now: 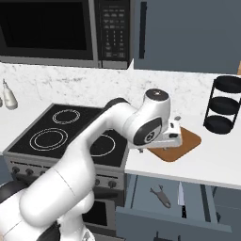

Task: Place the appropriate cutting tool for cutting the garlic skin on the cutting board.

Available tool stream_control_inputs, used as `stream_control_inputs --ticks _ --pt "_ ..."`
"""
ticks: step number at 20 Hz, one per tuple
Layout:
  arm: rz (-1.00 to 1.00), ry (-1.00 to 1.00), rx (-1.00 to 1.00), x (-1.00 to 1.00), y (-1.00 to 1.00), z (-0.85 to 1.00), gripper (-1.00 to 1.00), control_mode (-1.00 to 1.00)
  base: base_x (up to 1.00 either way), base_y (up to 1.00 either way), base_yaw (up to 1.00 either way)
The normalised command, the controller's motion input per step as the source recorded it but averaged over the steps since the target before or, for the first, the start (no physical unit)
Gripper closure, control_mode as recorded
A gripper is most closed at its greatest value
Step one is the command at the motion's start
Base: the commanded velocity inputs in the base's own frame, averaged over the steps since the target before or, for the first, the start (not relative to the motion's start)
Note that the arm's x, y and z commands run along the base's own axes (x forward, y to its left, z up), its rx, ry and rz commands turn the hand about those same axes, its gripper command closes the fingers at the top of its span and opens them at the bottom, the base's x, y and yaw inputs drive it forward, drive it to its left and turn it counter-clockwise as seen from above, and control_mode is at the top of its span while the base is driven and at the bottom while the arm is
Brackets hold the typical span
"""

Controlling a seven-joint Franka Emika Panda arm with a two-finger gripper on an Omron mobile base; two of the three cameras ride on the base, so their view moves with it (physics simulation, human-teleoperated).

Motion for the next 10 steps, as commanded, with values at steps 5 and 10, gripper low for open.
stream_control_inputs --ticks 5,10 --pt "0.00 0.02 0.00 -0.80 -0.18 -0.27 -1.00 -1.00 0.00 0.00 0.00" --pt "0.00 0.02 0.00 -0.20 0.00 -0.12 -1.00 -1.00 0.00 0.00 0.00"
